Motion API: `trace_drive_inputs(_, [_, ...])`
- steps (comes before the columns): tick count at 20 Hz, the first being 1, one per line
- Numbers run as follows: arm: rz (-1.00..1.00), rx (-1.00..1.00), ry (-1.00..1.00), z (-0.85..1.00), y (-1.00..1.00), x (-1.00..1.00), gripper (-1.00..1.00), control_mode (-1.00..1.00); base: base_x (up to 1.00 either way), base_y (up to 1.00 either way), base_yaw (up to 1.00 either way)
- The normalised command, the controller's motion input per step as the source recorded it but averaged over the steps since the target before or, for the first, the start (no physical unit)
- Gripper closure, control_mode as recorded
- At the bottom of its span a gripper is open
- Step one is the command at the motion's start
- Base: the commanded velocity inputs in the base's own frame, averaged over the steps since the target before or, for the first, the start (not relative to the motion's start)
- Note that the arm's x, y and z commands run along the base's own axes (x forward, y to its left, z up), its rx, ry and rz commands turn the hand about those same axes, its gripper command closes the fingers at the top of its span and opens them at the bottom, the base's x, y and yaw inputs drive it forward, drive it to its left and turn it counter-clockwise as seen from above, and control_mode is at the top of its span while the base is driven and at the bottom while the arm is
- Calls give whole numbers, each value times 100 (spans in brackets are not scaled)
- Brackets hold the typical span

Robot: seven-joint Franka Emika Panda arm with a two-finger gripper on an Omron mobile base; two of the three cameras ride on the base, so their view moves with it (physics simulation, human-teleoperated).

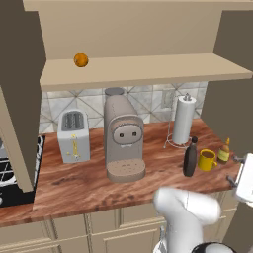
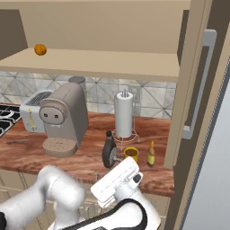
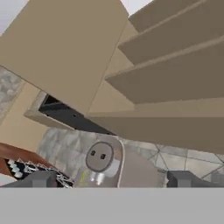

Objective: Pick the syrup bottle and honey bottle from the cabinet and place them next to the mug.

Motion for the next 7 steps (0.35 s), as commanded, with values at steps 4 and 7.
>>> trace_drive_inputs(4, [-19, 1, -38, 35, 99, -100, -100, -100, 0, 0, 0])
trace_drive_inputs(7, [-4, 0, -37, 49, 100, -100, -100, -100, 0, 0, 0])
